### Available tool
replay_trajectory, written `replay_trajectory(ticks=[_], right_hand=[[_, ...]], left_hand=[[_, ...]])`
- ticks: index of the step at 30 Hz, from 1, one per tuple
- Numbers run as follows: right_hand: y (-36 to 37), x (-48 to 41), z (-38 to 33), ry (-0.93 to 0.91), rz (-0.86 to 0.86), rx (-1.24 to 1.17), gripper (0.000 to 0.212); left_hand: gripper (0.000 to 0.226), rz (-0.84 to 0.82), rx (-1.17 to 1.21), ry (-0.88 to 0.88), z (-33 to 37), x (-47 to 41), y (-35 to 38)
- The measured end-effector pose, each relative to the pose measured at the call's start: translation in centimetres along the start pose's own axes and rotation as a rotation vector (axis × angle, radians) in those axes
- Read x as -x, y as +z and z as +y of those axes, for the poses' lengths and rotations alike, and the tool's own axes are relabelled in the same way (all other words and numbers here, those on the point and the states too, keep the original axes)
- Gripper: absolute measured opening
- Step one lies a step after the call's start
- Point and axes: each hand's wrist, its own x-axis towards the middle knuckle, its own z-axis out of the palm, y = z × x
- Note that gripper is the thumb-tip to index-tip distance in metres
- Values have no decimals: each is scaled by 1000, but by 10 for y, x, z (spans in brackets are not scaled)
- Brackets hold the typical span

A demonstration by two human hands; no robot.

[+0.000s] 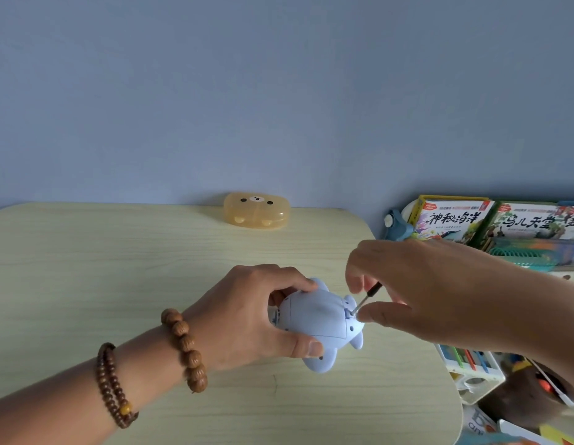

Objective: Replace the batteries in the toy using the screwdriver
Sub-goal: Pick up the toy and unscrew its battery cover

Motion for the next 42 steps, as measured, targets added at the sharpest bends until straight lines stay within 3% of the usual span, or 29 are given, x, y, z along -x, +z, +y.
replay_trajectory(ticks=[6, 10, 12, 19, 27, 35, 40, 42], right_hand=[[3, -5, 1, -38, 20, 66, 21], [11, -10, 1, -9, 65, 181, 60], [13, -11, 1, 13, 78, 200, 66], [-2, 2, 2, 7, -40, 25, 30], [5, -4, 8, -91, -4, 97, 3], [2, -2, 6, -67, -7, 89, 12], [13, -10, 8, -25, 29, 217, 44], [11, -7, 9, -9, 20, 120, 37]], left_hand=[[59, -1, 4, 0, 2, 0, 0], [62, 2, 0, -2, 3, 0, 0], [63, -4, -11, 3, 4, -1, 0], [63, -12, -31, -6, 4, 1, 0], [67, -10, -60, 11, 4, 0, 1], [66, -5, -44, -7, 3, 0, 1], [65, -13, -43, 1, 5, -1, -1], [65, -15, -48, -5, 4, -1, -1]])
